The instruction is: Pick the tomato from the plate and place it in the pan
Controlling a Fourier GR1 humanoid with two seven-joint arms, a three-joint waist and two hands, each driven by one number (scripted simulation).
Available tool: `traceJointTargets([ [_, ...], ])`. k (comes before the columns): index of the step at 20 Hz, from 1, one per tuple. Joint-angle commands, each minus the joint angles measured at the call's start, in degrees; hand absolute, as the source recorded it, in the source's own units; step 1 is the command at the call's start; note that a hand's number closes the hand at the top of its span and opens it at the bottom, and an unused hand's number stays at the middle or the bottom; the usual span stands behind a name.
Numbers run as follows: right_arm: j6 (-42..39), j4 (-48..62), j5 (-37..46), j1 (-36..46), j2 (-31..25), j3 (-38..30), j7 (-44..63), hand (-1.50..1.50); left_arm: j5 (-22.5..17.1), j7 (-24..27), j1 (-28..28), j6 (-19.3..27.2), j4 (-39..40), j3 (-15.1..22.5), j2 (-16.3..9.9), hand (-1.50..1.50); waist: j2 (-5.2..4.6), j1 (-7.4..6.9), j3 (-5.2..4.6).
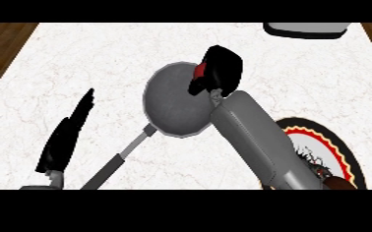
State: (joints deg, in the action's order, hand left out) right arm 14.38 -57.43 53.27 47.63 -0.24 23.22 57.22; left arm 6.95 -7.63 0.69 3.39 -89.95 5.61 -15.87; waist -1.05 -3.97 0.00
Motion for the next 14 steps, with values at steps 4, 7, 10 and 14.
traceJointTargets([
  [4,10.96,6.72,-20.36,0.54,0.23,-6.34,-1.43,-1.50,0.33,-0.97,-1.34,-0.95,-1.13,0.68,-0.21,0.00,-0.51,-2.05,0.19],
  [7,17.30,9.37,-26.85,0.97,0.23,-6.37,-5.59,-1.50,0.67,1.63,-1.38,-0.86,1.11,1.27,0.77,0.00,-0.84,-2.78,0.14],
  [10,25.86,10.13,-29.09,2.67,0.23,-5.02,-10.17,-1.50,0.09,-1.87,-2.54,-1.31,-1.83,1.02,0.42,0.00,-0.56,-3.13,0.20],
  [14,35.10,12.82,-28.97,4.41,0.23,-5.46,-18.30,-1.50,1.21,0.04,-1.76,-0.07,0.73,1.62,1.83,0.00,-0.55,-1.47,0.11],
])
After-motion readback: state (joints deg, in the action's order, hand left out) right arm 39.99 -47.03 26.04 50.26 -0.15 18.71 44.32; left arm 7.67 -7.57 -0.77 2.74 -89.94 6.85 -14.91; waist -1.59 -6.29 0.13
